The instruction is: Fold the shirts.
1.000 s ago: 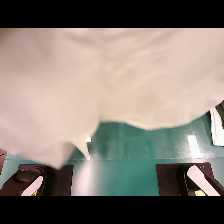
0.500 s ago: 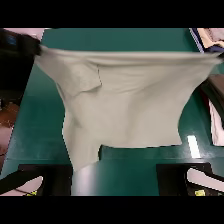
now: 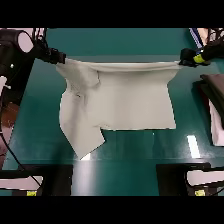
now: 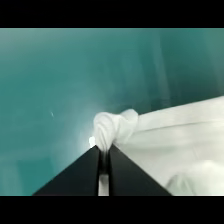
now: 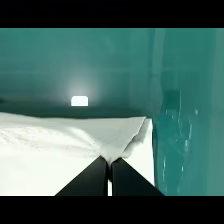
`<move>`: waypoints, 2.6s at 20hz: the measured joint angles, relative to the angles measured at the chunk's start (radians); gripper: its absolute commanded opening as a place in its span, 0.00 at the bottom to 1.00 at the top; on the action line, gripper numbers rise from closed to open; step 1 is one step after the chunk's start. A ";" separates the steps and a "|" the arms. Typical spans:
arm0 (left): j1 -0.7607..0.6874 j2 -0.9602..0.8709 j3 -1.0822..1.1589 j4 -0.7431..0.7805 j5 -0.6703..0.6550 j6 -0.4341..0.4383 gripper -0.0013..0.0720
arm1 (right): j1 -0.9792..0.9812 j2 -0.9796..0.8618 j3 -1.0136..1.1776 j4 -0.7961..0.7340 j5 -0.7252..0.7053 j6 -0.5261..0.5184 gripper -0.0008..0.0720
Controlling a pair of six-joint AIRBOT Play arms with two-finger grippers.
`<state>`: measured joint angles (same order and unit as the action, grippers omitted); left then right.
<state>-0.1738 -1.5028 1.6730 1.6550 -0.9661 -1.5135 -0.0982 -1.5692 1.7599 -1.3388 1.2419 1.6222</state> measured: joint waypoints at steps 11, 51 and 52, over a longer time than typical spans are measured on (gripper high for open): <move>0.020 -0.097 -0.039 0.023 -0.122 0.003 0.06 | 0.019 -0.094 -0.005 -0.060 0.021 -0.027 0.03; 0.024 0.639 -1.224 -0.520 -0.146 -0.250 0.75 | 0.018 0.041 -0.083 0.060 0.299 -0.105 0.67; 0.023 0.639 -1.229 -0.526 -0.131 -0.251 0.75 | 0.018 0.041 -0.083 0.060 0.299 -0.106 0.67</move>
<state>-0.1505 -0.8639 0.4438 1.1290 -1.0969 -1.7641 -0.0803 -1.5284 1.6768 -1.2789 1.5414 1.5166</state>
